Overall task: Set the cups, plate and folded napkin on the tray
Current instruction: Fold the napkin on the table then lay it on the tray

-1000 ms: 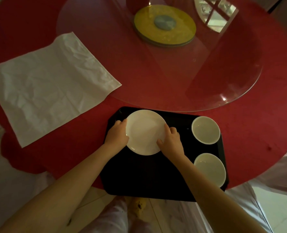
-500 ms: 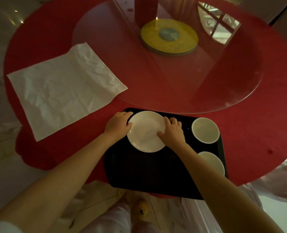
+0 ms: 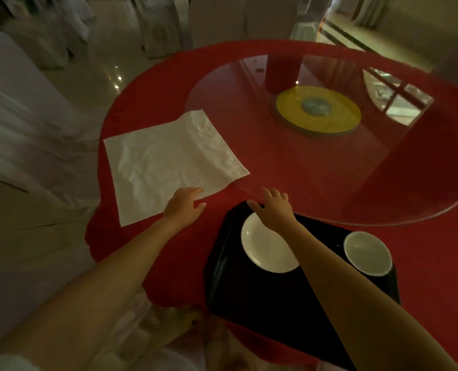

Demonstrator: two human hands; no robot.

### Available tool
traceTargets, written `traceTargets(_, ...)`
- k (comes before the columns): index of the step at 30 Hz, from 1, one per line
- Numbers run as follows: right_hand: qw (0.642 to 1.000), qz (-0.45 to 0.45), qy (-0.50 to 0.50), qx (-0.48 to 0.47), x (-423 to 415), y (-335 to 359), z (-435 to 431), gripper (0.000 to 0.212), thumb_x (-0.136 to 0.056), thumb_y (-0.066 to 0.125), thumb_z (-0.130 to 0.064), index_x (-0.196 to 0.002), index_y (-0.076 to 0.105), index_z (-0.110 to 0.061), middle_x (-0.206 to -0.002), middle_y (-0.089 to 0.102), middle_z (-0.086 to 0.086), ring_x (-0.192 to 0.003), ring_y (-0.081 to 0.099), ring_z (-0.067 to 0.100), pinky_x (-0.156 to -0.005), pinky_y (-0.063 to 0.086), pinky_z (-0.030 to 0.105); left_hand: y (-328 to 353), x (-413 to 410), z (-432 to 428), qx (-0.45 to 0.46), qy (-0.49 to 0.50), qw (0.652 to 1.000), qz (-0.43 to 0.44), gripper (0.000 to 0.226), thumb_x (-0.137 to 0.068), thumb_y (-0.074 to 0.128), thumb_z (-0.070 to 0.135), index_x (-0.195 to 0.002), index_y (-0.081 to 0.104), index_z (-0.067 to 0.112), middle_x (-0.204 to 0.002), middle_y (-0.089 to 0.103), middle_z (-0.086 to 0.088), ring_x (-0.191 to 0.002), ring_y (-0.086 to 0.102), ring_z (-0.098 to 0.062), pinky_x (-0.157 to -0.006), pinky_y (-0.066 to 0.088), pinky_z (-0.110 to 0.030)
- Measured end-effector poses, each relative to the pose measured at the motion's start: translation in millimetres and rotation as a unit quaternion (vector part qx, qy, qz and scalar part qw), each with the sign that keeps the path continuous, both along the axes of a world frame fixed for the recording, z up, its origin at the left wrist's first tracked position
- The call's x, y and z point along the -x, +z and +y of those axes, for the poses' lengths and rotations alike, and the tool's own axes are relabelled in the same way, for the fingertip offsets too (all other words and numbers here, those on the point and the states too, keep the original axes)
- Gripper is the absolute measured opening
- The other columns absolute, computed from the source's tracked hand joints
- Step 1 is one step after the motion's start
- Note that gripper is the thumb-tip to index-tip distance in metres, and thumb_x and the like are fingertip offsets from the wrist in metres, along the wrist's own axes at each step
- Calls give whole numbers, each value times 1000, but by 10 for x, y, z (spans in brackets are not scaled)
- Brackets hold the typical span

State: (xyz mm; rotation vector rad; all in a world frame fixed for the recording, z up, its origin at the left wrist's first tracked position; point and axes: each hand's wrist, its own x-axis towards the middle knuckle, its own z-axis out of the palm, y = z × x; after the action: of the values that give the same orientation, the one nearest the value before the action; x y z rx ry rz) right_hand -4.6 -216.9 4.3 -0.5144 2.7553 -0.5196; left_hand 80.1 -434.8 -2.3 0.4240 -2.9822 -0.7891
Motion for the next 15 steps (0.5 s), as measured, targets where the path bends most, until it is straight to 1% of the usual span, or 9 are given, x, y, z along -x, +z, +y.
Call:
traceTargets(5,999,11,31,-6,174,69,-472,58,-93,42,-48,-138,37,-11,-144,38,14,-130,30,36,-102,34,47,-24,-56,-507,-11,43,999,-10,50,-90,55,27,-136,42,12,-142,46,-12,-133,35,-27,-107,33,-39)
traceTargets(9,999,31,-5,4,322,34,-848,42,-93,44,-32,-125,49,-6,-133,48,16,-125,37,34,-97,39,45,-113,-29,-885,-20,59,998,-29,55,-88,56,30,-138,40,14,-144,43,-9,-136,32,-24,-109,31,-38)
traceTargets(13,999,31,-33,-14,476,-78,-1146,37,-94,44,-24,-124,49,-4,-131,49,15,-125,39,32,-98,40,44,-279,118,-1237,-22,66,996,-50,56,-89,55,32,-139,38,14,-146,41,-9,-137,31,-25,-111,31,-39)
traceTargets(15,998,40,-42,-24,561,-154,-1267,34,-93,45,-22,-121,51,-3,-128,51,15,-122,41,31,-96,41,43,-396,230,-1381,-22,67,995,-69,56,-91,52,33,-141,35,15,-150,35,-9,-139,27,-25,-112,29,-39)
